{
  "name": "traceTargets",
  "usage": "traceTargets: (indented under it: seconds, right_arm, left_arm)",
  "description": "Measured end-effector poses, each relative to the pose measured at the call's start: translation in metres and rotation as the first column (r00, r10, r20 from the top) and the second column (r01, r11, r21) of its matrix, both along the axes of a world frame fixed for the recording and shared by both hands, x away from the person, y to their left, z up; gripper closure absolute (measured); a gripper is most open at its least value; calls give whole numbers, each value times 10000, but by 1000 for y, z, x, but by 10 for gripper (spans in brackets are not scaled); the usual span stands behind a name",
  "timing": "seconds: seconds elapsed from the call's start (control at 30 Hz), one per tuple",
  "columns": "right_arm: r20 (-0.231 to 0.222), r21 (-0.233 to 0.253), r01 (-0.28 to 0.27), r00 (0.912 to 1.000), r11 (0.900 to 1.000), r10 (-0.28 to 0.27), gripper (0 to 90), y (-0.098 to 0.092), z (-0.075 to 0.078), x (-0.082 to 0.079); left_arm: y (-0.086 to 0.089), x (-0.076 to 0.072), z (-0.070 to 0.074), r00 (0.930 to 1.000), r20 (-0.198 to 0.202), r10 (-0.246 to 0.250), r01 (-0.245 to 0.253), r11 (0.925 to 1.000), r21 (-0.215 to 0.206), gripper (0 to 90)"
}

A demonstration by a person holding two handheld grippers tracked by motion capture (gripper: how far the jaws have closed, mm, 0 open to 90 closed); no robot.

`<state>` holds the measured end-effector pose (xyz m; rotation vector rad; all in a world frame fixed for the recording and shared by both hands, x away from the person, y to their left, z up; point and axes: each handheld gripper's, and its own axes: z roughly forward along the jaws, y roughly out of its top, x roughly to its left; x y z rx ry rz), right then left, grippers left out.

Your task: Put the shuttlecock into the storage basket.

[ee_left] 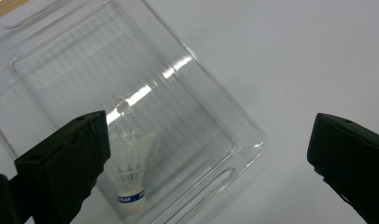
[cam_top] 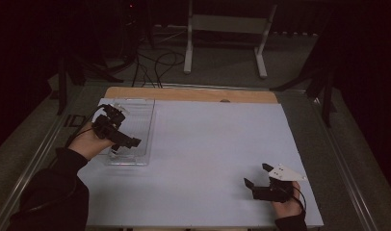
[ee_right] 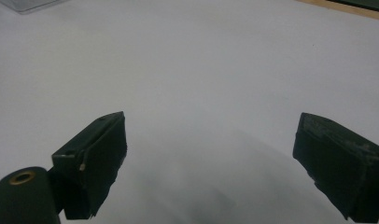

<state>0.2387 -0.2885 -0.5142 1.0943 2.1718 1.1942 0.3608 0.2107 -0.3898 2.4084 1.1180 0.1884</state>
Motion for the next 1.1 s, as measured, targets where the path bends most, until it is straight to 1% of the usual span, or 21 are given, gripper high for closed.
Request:
traceTargets:
  seconds: [0.03,0.1,0.17,0.3,0.37,0.4,0.43,0.5,0.53,0.57,0.73,0.77,0.8,0.83,0.87,0.9,0.97,1.0,1.03,1.07,1.1]
  right_arm:
    - [-4,1,8,10000,10000,-8,95,0,0,0]
    - [-12,-2,24,10000,10000,-24,95,0,0,0]
    - [-24,-4,15,10000,10000,-15,95,0,0,0]
    - [-53,-15,-21,10000,10000,21,95,0,0,0]
    - [-19,-25,-26,10000,10000,26,95,1,0,0]
    - [-19,-25,-26,10000,10000,26,95,1,0,0]
    - [3,-36,-35,10000,10000,35,95,1,1,0]
    - [1,-38,-26,10000,10000,26,95,1,1,0]
    - [1,-38,-26,10000,10000,26,95,1,1,0]
    - [-6,-28,-19,10000,10000,19,95,0,1,0]
    - [-6,-9,-22,10000,10000,22,95,0,1,0]
    - [-6,-31,-23,10000,10000,23,95,0,1,0]
    - [-2,-36,-33,10000,10000,33,95,0,1,0]
    - [2,-42,-41,10000,10000,41,95,0,1,0]
    - [6,-47,-51,10000,10000,51,95,0,1,0]
    - [14,-51,-62,10000,10000,62,95,0,1,0]
    - [24,-52,-70,10000,10000,70,95,0,1,0]
    - [24,-52,-70,10000,10000,70,95,0,1,0]
    - [20,-60,-94,10000,9999,94,95,0,1,0]
    - [25,-49,-105,9999,9999,105,95,0,1,0]
    - [31,-51,-104,9999,9999,104,95,0,1,0]
  left_arm:
    - [-2,0,1,10000,66,-58,58,10000,13,1]
    - [-5,-1,3,9998,109,-137,138,9999,-103,1]
    - [-9,-2,4,9993,291,-224,225,9997,-41,1]
    - [-18,-4,8,9980,359,-512,517,9986,-105,1]
    - [-22,-6,10,9972,377,-646,656,9975,-249,1]
    - [-22,-6,10,9972,377,-646,656,9975,-249,1]
    - [-26,-7,10,9964,404,-747,761,9965,-341,1]
    - [-30,-8,9,9953,530,-804,822,9961,-310,1]
    - [-30,-8,9,9953,530,-804,822,9961,-310,1]
    - [-34,-9,7,9946,508,-907,928,9948,-408,1]
    - [-47,-13,6,9892,806,-1225,1275,9900,-611,1]
    - [-50,-14,5,9873,874,-1325,1387,9879,-693,1]
    - [-50,-14,5,9873,874,-1325,1387,9879,-693,1]
    - [-56,-16,4,9849,922,-1464,1533,9855,-722,1]
    - [-56,-16,4,9849,922,-1464,1533,9855,-722,1]
    - [-61,-17,2,9820,911,-1652,1722,9823,-743,1]
    - [-65,-18,0,9796,945,-1773,1849,9795,-796,1]
    - [-65,-18,0,9796,945,-1773,1849,9795,-796,1]
    - [-67,-19,-1,9779,967,-1854,1934,9778,-809,1]
    - [-70,-21,-2,9755,1022,-1949,2044,9745,-928,1]
    - [-72,-21,-3,9746,1048,-1981,2081,9735,-944,1]
